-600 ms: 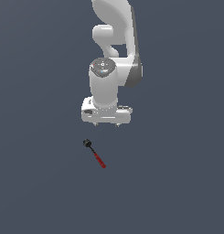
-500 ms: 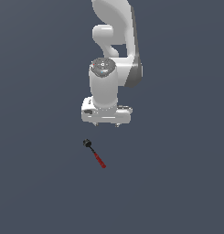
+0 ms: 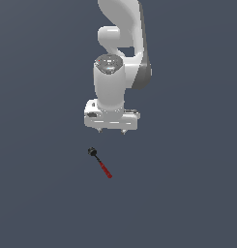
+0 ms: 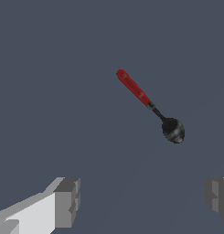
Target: Pick up the object and move it to a goal position.
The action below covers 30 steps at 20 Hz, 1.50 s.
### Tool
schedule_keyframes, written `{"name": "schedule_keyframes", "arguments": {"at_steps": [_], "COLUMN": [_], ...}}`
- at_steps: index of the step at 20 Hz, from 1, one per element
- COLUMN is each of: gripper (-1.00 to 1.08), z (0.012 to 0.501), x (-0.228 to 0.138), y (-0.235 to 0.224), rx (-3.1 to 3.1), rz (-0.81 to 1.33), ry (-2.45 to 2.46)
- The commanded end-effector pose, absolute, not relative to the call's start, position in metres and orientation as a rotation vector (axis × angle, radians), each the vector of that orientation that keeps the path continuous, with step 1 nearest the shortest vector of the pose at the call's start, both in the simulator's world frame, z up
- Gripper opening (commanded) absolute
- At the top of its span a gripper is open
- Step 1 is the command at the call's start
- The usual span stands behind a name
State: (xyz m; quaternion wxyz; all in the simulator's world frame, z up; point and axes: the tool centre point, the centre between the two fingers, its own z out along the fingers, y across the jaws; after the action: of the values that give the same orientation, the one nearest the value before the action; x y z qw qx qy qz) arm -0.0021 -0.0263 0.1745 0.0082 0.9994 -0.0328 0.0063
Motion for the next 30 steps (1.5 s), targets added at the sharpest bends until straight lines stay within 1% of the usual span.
{"name": "schedule_keyframes", "arguments": {"at_steps": [1,13,30], "gripper": [1.0,1.0,1.0], "z": [0.174,0.159,0.105], "x": [-0.002,0.01,0.042], "y": [-0.027,-0.035,-0.065], "rx": [3.123,3.119,3.044], "rz": [0.018,0.012,-0.005], "ry": [-0.1,0.093,0.708]}}
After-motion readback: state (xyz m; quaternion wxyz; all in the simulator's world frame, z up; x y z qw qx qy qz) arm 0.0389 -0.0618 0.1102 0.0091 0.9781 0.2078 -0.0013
